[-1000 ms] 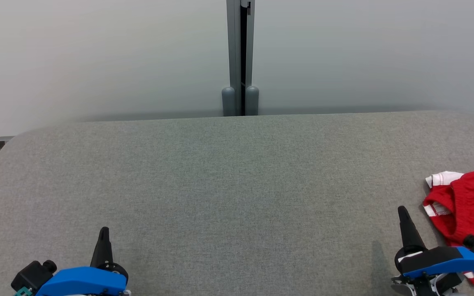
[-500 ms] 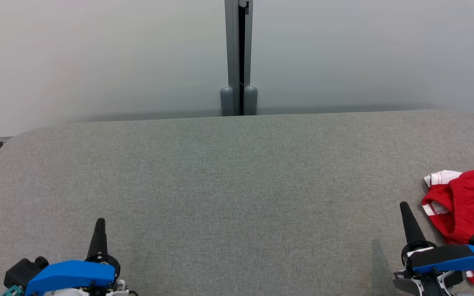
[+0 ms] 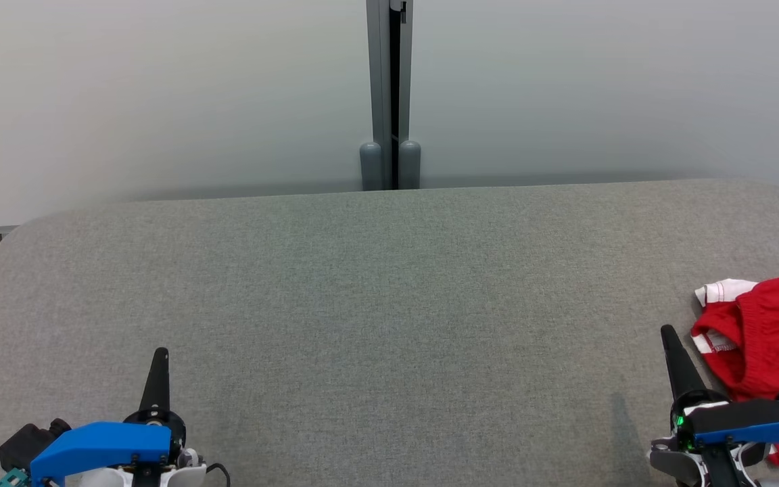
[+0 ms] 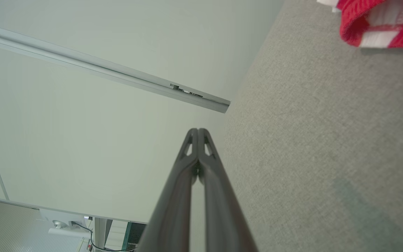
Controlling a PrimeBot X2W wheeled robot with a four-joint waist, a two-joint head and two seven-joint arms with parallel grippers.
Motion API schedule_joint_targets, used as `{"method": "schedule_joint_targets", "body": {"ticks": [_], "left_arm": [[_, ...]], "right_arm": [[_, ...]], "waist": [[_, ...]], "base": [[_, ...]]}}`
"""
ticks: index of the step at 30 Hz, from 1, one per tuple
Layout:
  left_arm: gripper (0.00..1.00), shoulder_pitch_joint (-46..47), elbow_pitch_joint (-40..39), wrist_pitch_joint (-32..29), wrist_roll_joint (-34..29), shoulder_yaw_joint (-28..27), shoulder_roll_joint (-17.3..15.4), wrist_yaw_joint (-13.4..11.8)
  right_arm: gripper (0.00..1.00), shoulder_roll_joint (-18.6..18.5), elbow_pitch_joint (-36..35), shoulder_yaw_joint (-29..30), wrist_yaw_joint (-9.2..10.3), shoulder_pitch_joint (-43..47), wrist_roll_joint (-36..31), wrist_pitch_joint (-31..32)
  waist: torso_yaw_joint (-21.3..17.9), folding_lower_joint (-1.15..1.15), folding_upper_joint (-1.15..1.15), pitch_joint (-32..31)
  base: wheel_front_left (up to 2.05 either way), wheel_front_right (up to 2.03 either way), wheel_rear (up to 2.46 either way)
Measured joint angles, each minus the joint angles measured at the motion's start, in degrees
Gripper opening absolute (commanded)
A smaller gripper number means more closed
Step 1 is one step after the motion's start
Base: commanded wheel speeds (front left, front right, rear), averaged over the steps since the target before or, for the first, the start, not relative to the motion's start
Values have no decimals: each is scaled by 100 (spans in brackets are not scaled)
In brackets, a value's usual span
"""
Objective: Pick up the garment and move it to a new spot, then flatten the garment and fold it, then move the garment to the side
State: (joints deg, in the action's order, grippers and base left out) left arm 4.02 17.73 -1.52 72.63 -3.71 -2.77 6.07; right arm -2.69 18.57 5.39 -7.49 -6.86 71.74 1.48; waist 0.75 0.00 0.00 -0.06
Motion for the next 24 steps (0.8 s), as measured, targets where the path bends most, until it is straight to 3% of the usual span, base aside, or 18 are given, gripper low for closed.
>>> {"method": "schedule_joint_targets", "body": {"ticks": [24], "left_arm": [[0,105,-208,-293,1128,-157,-2,60]], "right_arm": [[0,-2,-259,65,0,7,1172,299]], "waist": [[-40,0,0,12]], "base": [[0,0,0]]}}
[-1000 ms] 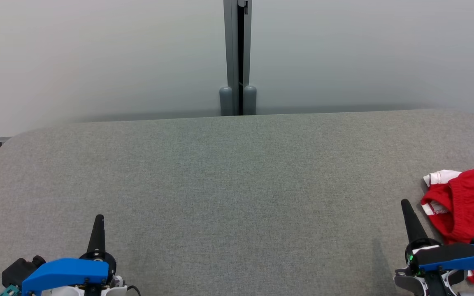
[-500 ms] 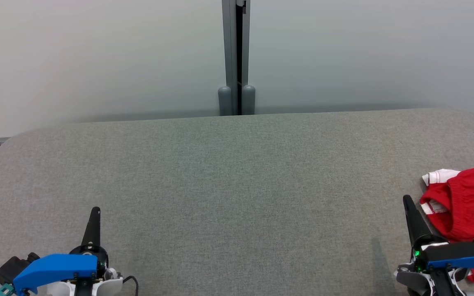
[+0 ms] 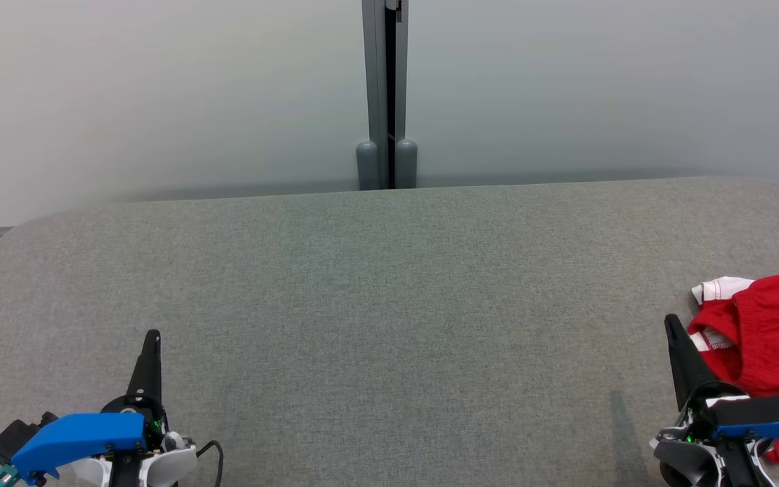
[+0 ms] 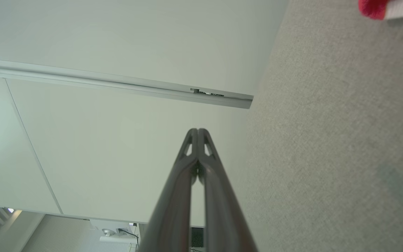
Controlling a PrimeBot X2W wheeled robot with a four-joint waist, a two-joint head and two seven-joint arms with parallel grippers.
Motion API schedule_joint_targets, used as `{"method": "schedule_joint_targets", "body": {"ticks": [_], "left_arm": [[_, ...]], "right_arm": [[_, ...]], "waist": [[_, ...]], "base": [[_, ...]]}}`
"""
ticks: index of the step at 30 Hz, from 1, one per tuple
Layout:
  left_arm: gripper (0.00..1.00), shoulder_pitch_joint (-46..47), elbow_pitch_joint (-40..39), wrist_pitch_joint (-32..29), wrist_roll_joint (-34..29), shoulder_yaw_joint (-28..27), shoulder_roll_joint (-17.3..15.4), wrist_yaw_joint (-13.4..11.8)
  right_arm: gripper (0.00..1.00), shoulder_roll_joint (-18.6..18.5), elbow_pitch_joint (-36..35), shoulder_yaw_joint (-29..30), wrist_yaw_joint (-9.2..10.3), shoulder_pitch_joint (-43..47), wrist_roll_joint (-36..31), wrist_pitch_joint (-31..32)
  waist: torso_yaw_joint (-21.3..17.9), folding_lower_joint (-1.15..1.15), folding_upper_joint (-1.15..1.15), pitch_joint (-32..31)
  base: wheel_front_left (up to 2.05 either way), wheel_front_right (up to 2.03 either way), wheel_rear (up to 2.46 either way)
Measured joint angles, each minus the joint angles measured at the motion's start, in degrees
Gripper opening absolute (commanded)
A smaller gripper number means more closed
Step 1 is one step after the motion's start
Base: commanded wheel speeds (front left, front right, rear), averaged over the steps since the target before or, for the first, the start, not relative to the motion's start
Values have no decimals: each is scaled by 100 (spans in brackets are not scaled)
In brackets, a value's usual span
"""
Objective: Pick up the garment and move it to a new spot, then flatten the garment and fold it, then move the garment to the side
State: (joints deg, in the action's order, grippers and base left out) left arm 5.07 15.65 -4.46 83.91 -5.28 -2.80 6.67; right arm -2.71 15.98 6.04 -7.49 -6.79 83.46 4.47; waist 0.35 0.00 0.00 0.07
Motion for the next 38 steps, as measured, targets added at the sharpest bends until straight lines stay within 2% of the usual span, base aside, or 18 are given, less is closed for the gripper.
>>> {"method": "schedule_joint_targets", "body": {"ticks": [21,38], "left_arm": [[0,76,-151,-204,826,-123,-2,47],[0,87,-155,-208,840,-125,-2,54]], "right_arm": [[0,-2,-191,46,0,20,870,203],[0,-2,-194,48,0,23,888,204]], "waist": [[-35,0,0,11],[-35,0,0,11]], "base": [[0,0,0],[0,0,0]]}}
